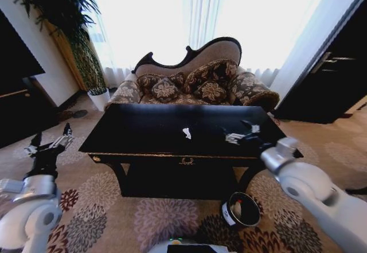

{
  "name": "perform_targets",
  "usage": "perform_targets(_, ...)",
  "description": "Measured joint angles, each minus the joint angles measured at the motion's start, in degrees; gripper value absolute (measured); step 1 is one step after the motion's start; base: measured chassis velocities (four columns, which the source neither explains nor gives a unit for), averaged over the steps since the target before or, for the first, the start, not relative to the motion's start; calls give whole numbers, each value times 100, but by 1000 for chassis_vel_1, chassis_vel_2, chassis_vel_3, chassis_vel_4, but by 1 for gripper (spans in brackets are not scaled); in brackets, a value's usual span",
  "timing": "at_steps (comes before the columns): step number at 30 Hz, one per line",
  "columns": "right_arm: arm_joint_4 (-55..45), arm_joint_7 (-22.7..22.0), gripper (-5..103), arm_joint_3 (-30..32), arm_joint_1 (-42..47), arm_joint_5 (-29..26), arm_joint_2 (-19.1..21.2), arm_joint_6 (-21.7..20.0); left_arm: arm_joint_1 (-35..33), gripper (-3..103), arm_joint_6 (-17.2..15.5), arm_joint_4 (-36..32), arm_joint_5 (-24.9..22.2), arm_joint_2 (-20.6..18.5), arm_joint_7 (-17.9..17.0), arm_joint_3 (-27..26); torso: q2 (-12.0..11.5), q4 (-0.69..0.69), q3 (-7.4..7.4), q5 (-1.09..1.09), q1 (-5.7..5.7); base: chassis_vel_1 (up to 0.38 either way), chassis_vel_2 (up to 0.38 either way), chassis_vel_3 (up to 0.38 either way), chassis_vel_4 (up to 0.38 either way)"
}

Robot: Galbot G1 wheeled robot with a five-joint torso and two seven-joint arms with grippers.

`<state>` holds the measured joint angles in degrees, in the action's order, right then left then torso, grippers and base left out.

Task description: Move to the front of the table and place the trash on the table into the trash bin.

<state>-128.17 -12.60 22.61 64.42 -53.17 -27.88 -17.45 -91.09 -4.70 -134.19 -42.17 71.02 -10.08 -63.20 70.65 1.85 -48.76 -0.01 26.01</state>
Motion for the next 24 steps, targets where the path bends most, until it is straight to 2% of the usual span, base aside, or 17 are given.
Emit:
perform_targets(1,83,4,100,-286,-308,5,36,3,-26,100,0,-18,20,29,0,-3,0,-1,0,0,0,0,0,0,0)
perform_targets(2,287,23,100,-981,-941,-3,87,-6,-84,100,3,-52,76,94,1,-18,0,0,0,2,0,0,0,0,0)
perform_targets(3,287,23,100,-981,-941,-3,87,-6,-84,100,3,-52,76,94,1,-18,0,0,0,2,0,0,0,0,0)
perform_targets(6,725,66,100,-2251,-2234,-21,115,-8,-164,100,15,-105,119,204,3,-112,0,0,0,-1,0,0,0,0,0)
perform_targets(8,805,74,100,-2455,-2460,-29,115,-7,-177,100,18,-114,119,220,3,-135,0,0,0,-1,0,0,0,0,0)
perform_targets(11,1237,99,100,-3601,-3426,-119,43,15,-253,100,39,-149,111,283,3,-276,0,0,0,1,0,0,0,0,0)
perform_targets(12,1237,99,100,-3601,-3426,-119,43,15,-253,100,39,-149,111,283,3,-276,0,0,0,1,0,0,0,0,0)
perform_targets(17,1695,126,100,-4919,-4679,-312,-204,-29,-265,100,67,-109,89,313,3,-382,0,1,0,0,0,0,0,0,0)
perform_targets(19,1733,120,100,-5054,-4824,-342,-228,-39,-257,100,68,-98,88,314,3,-382,0,0,0,0,0,0,0,0,0)
perform_targets(22,1906,88,100,-5728,-5460,-520,-346,-75,-199,100,71,-31,85,313,2,-378,0,0,0,-1,0,0,0,0,0)
perform_targets(24,1945,91,100,-5850,-5577,-547,-370,-86,-179,100,71,1,85,304,2,-373,0,0,0,-1,0,0,0,0,0)
